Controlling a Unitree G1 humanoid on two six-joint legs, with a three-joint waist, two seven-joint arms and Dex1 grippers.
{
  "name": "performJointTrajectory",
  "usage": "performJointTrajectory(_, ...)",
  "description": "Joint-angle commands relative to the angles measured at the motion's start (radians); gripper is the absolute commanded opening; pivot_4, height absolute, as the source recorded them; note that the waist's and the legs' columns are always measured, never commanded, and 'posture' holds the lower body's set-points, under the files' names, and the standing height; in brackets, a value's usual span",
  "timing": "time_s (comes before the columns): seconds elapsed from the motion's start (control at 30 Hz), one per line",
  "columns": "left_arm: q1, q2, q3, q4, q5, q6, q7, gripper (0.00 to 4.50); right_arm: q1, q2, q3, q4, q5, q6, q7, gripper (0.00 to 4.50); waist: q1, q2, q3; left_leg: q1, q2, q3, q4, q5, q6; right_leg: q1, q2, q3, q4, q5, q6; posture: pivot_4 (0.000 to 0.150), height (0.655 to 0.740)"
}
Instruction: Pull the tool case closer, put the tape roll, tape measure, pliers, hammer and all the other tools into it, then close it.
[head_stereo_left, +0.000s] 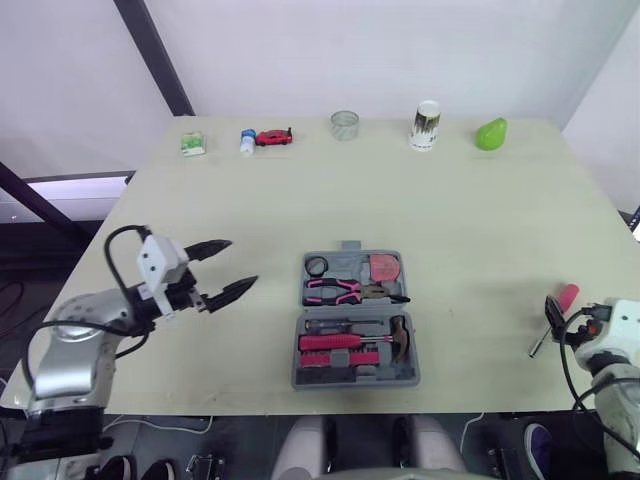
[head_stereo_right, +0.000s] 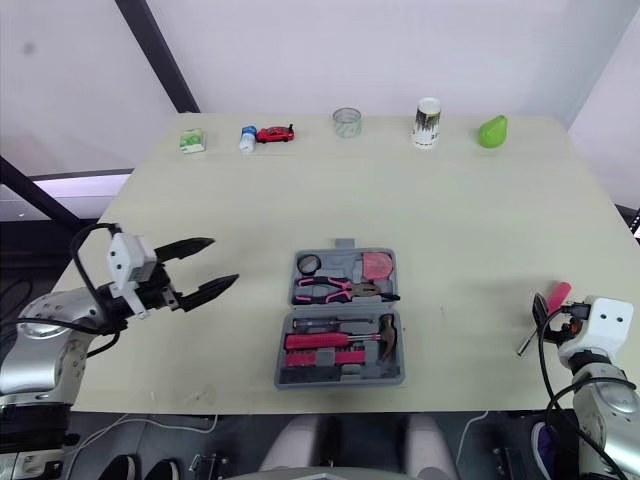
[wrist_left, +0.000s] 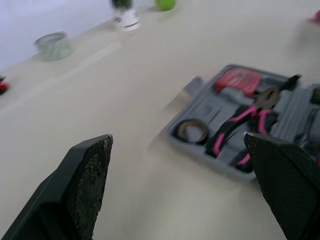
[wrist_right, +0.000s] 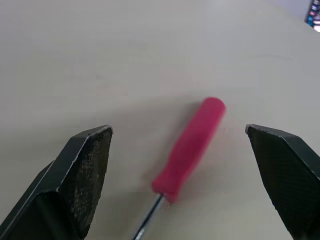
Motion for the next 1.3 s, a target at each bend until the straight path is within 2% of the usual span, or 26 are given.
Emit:
performJointTrajectory(0.03,-0.037,0.04,-0.051,-0.167,-0.101,0.084,-0.085,4.44,-0.027,0.039,-0.003,-0.023,-0.021,0.032,-0.091,4.5,-0.004,0.0,0.0,0.001,0.0,0.0,0.0,0.0,0.0,0.0,0.001,0.001,0.001,0.0,0.0,0.15,0.74)
performJointTrajectory(0.23,-0.065,0.071,-0.096,-0.311,-0.232,0.209,-0.162,4.44,-0.069,0.081,0.005,-0.018,-0.014,0.067,-0.14,4.5,-0.018,0.002,0.001,0.003,0.0,0.002,0.001,0.0,0.0,0.0,0.011,0.001,0.003,0.0,0.001,0.15,0.74)
performJointTrajectory(0.43,-0.086,0.1,-0.12,-0.352,-0.258,0.233,-0.234,4.44,-0.078,0.085,0.022,-0.01,-0.028,0.072,-0.135,4.5,-0.013,0.002,0.001,0.003,0.001,0.001,0.002,0.0,0.0,0.0,0.017,0.002,0.003,0.0,0.001,0.15,0.74)
performJointTrajectory(0.63,-0.091,0.086,-0.127,-0.351,-0.241,0.221,-0.24,4.44,-0.085,0.078,0.042,0.022,-0.047,0.066,-0.133,4.5,-0.014,0.002,0.001,0.003,0.001,0.001,0.002,0.0,0.0,0.0,0.017,0.003,0.003,0.0,0.001,0.15,0.74)
performJointTrajectory(0.73,-0.087,0.081,-0.127,-0.349,-0.233,0.212,-0.239,4.5,-0.093,0.078,0.042,0.038,-0.05,0.065,-0.132,3.76,-0.014,0.002,0.001,0.003,0.001,0.001,0.002,0.001,0.0,0.0,0.017,0.003,0.003,0.0,0.001,0.15,0.74)
performJointTrajectory(1.0,-0.083,0.077,-0.118,-0.326,-0.215,0.188,-0.24,4.5,-0.11,0.051,0.047,0.083,-0.077,0.028,-0.105,0.46,-0.013,0.002,0.001,0.003,0.001,0.001,0.003,0.001,0.0,0.0,0.018,0.003,0.003,0.0,0.001,0.15,0.74)
performJointTrajectory(1.3,-0.07,0.071,-0.106,-0.317,-0.216,0.167,-0.243,4.5,-0.073,-0.009,0.066,0.078,-0.111,-0.011,-0.03,0.4,-0.013,0.002,0.001,0.003,0.001,0.001,0.003,0.001,0.0,0.0,0.018,0.004,0.004,0.001,0.001,0.15,0.74)
